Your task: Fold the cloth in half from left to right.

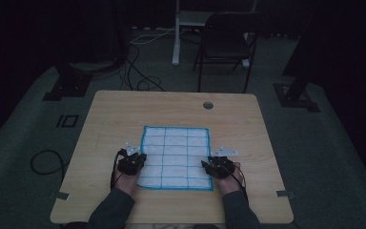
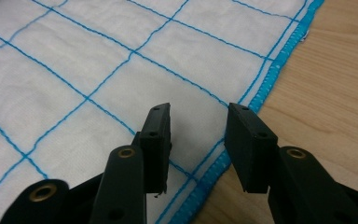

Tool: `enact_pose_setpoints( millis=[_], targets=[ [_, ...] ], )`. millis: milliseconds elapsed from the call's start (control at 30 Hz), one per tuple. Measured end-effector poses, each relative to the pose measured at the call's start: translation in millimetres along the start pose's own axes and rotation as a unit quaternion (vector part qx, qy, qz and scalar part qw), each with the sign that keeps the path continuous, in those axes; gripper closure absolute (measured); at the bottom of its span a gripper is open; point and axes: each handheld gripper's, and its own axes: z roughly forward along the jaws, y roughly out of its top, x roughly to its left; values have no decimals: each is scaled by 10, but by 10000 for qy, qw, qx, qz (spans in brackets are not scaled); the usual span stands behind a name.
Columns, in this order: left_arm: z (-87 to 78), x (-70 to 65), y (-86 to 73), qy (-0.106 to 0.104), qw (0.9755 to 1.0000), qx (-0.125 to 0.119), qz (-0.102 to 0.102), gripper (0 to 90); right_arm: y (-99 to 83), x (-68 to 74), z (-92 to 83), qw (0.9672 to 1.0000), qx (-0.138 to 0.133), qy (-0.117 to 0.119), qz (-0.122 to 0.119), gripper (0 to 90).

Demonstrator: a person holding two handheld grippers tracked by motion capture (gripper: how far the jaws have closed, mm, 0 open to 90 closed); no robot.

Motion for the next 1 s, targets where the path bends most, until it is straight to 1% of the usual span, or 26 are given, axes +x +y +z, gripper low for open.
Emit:
enact_pose_setpoints(
  millis=[100, 167, 267, 367, 467, 633, 967, 1000],
  targets=[
    [-10, 27, -6, -43, 10000, 4, -23, 875, -6, -16, -13, 9998, -9, 128, 147, 614],
    [-18, 34, -10, -42, 10000, 14, -7, 876, -7, -18, -16, 9998, -14, 146, 148, 616],
    [-25, 45, -15, -56, 10000, 11, 5, 876, -5, -9, -16, 9999, -28, 128, 110, 616],
    [-38, 68, -22, -93, 9999, 21, 39, 877, -5, -8, -23, 9998, -45, 124, 135, 616],
    [-52, 90, -31, -85, 10000, 23, 44, 879, -4, -14, -27, 9998, -74, 115, 141, 616],
    [-84, 159, -50, -113, 9999, 32, -43, 879, -6, -26, -23, 9998, -75, 99, 157, 615],
    [-98, 199, -44, -119, 9999, 76, -82, 880, -10, -53, -32, 9997, -79, 68, 204, 614],
    [-104, 215, -40, -169, 9997, 72, -145, 880, -10, -58, -32, 9997, -84, 67, 197, 614]
  ],
)
